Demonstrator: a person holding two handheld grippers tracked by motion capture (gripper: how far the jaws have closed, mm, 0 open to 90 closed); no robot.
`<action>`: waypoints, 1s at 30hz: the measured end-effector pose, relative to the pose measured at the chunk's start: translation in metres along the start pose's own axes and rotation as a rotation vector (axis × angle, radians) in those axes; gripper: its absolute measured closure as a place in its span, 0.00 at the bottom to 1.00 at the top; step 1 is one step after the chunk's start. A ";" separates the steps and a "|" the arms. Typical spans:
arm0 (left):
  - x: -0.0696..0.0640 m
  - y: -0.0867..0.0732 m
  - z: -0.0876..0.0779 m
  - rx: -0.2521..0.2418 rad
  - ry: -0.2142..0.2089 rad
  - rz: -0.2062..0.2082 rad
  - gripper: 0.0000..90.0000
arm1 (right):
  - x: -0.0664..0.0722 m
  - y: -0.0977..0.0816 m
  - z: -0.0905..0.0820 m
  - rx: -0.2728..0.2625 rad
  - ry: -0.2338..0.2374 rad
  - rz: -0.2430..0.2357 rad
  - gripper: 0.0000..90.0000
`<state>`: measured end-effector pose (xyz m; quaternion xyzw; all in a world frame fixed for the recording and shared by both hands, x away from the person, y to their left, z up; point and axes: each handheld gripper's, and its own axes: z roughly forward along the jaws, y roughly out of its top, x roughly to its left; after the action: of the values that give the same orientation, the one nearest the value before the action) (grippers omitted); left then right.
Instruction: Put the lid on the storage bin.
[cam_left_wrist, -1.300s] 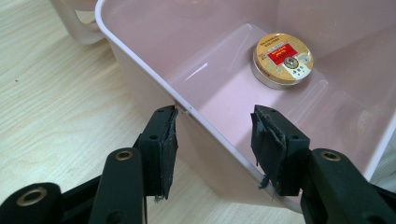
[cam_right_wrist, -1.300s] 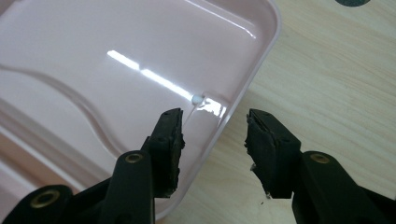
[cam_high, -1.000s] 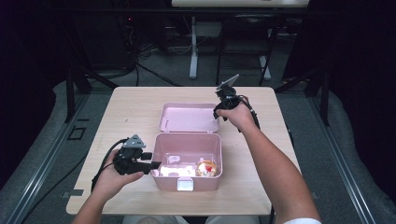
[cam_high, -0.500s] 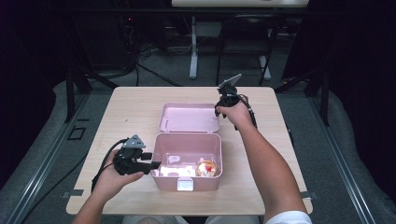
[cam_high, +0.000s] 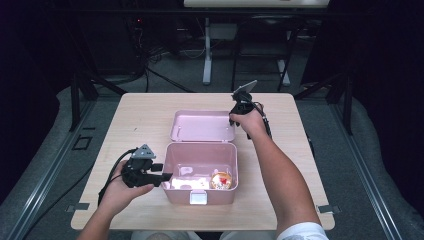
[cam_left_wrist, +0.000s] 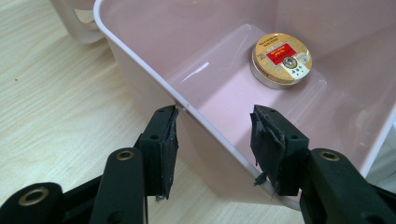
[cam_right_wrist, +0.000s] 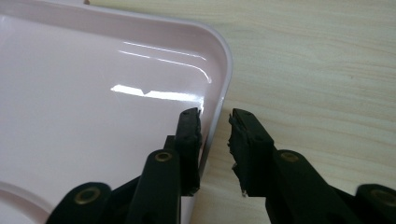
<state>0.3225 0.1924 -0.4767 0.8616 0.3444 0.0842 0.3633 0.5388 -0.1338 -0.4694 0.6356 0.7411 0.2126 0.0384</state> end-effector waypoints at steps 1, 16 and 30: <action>0.000 0.000 0.000 -0.002 0.001 0.000 0.57 | 0.000 0.000 0.001 0.002 0.003 -0.001 0.84; 0.000 0.000 0.001 0.004 0.003 0.000 0.57 | 0.003 0.001 -0.001 0.001 0.006 0.007 0.91; -0.002 0.001 0.002 0.011 0.005 0.005 0.56 | 0.005 0.002 -0.007 -0.017 -0.004 0.002 0.93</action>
<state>0.3225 0.1899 -0.4772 0.8641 0.3438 0.0855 0.3575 0.5375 -0.1303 -0.4609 0.6363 0.7387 0.2176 0.0451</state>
